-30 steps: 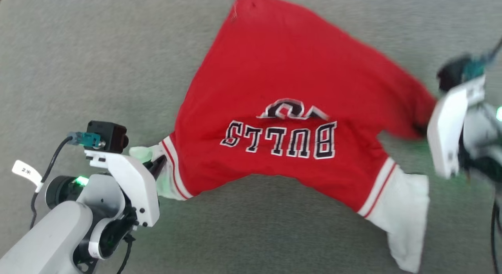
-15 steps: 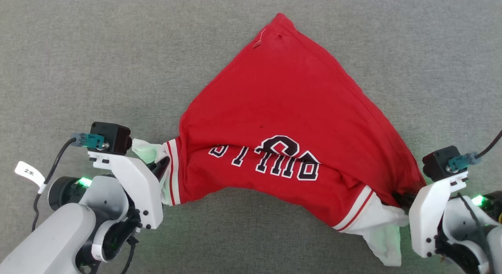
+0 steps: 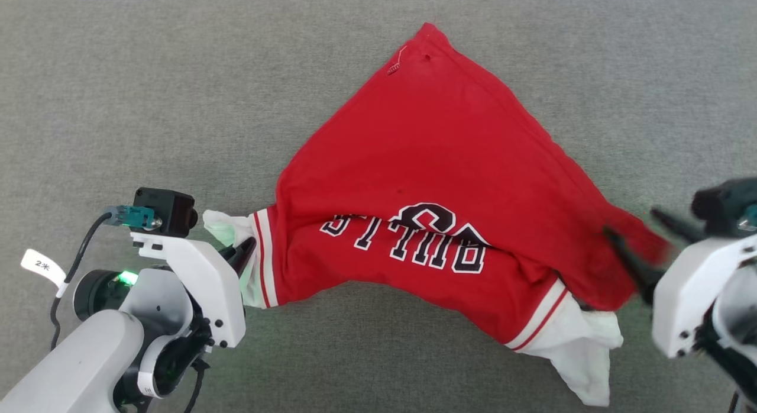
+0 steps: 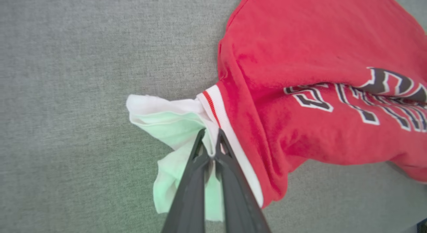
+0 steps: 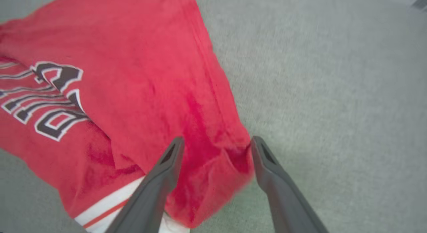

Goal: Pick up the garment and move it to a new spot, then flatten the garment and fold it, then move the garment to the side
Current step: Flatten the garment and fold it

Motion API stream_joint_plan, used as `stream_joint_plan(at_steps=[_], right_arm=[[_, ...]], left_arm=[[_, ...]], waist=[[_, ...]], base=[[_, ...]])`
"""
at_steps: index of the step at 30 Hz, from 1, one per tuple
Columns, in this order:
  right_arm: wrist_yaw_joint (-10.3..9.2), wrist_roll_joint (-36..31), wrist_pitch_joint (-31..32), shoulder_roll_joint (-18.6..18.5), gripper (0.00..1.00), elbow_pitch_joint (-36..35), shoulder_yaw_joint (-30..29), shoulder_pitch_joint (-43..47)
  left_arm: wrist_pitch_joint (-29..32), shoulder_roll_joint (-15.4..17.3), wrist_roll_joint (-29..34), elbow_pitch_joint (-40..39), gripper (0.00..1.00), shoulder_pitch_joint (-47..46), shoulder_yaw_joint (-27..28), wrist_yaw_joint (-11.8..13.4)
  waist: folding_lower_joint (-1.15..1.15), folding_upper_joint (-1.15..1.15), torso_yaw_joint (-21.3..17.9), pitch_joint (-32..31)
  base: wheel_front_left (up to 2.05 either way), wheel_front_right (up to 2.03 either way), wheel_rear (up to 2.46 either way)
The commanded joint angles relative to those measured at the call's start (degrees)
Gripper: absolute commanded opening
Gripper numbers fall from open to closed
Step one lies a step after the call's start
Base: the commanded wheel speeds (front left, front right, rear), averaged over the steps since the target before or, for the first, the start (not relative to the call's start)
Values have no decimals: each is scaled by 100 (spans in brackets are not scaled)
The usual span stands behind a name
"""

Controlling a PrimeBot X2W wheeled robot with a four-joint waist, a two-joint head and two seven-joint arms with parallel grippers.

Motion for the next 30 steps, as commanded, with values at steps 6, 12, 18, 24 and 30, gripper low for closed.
stream_joint_plan(at_steps=[6, 12, 18, 24, 30], right_arm=[[-1, -343, -149, 103, 100, -365, -61, -639], [-1, -366, -444, 14, 100, 429, 169, -1613], [-1, -297, -588, -327, 100, 1578, 454, -2481], [-1, -11, -649, -678, 100, 3151, 1028, -3529], [-1, 272, -527, -962, 100, 4634, 1676, -4487]], left_arm=[[-67, -95, -53, -40, 0, -36, -11, -37], [-61, -316, 56, 70, 0, -258, -194, -234], [-32, -615, 145, 212, 0, -511, -418, -429], [-105, -986, 179, 453, 0, -755, -605, -650], [-187, -1293, 161, 697, 0, -915, -732, -843]], waist=[[0, 0, 237, 87], [0, 0, 703, 230], [0, 0, 1234, 338], [0, 0, 1810, 451], [0, 0, 2244, 564]], base=[[0, 0, 0], [0, 0, 0], [0, 0, 0], [0, 0, 0], [0, 0, 0]])
